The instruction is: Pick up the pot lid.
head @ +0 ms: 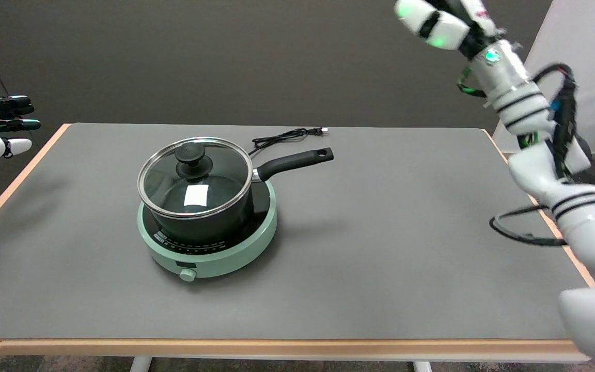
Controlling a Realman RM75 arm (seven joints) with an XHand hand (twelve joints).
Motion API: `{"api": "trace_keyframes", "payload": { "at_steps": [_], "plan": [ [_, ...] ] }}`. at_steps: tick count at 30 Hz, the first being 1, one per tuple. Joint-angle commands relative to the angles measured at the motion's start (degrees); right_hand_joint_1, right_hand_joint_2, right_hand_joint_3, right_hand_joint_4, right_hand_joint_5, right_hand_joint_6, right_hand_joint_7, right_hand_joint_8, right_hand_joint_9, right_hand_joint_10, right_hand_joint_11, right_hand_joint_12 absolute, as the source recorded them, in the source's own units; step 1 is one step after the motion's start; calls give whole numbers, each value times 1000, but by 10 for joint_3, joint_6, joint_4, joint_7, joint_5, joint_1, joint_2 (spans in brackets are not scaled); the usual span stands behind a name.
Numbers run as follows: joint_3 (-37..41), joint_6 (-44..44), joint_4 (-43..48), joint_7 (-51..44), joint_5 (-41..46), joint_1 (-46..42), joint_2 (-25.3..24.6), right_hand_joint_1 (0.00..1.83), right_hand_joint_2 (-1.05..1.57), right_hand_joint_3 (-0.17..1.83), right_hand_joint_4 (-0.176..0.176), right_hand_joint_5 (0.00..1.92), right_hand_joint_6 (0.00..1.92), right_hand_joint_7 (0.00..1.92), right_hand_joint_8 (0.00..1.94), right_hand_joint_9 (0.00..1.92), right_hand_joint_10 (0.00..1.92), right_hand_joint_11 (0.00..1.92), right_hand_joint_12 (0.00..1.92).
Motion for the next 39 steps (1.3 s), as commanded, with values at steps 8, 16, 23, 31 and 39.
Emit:
{"api": "trace_keyframes", "payload": {
  "at_steps": [8, 16, 23, 31, 39],
  "plan": [
    [-497, -40, -72, -3, -159, 354, 46, 518, 549, 901, 33, 348, 155, 333, 150, 309, 230, 109, 361],
    [-565, 49, -41, 57, -291, 438, 7, 518, 554, 870, 37, 327, 169, 328, 169, 339, 216, 146, 392],
    [-419, 134, -26, 100, -482, 400, -24, 518, 549, 871, 48, 360, 173, 404, 173, 420, 232, 199, 407],
    [-492, 215, -26, 206, -520, 444, -50, 477, 532, 859, 32, 276, 164, 355, 169, 396, 217, 166, 377],
    [-555, 210, -31, 209, -523, 462, -84, 553, 548, 898, 14, 331, 145, 432, 160, 444, 250, 149, 403]
  ]
}}
